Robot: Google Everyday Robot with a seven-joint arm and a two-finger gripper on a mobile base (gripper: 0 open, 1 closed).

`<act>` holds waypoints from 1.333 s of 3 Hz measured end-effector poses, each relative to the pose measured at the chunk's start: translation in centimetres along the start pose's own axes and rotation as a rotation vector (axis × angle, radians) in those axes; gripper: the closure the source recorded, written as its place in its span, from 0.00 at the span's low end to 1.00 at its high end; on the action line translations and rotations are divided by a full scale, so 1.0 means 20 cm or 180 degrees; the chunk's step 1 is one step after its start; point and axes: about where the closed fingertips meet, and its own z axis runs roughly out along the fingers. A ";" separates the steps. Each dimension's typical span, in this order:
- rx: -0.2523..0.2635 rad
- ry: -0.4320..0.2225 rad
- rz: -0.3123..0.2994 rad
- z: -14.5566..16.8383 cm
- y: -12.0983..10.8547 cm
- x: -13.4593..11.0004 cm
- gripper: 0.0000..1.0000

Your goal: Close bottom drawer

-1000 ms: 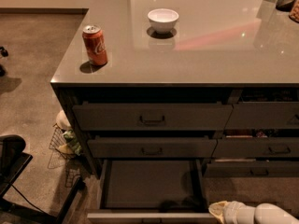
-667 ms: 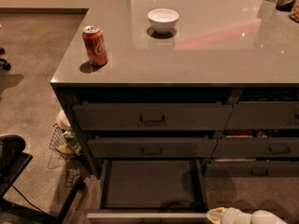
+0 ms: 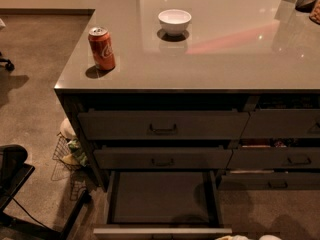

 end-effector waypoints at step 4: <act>-0.0520 -0.0494 -0.0070 0.45 0.08 -0.26 1.00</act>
Offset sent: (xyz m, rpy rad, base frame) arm 0.0100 0.0589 -0.0324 0.1424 0.0213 0.0761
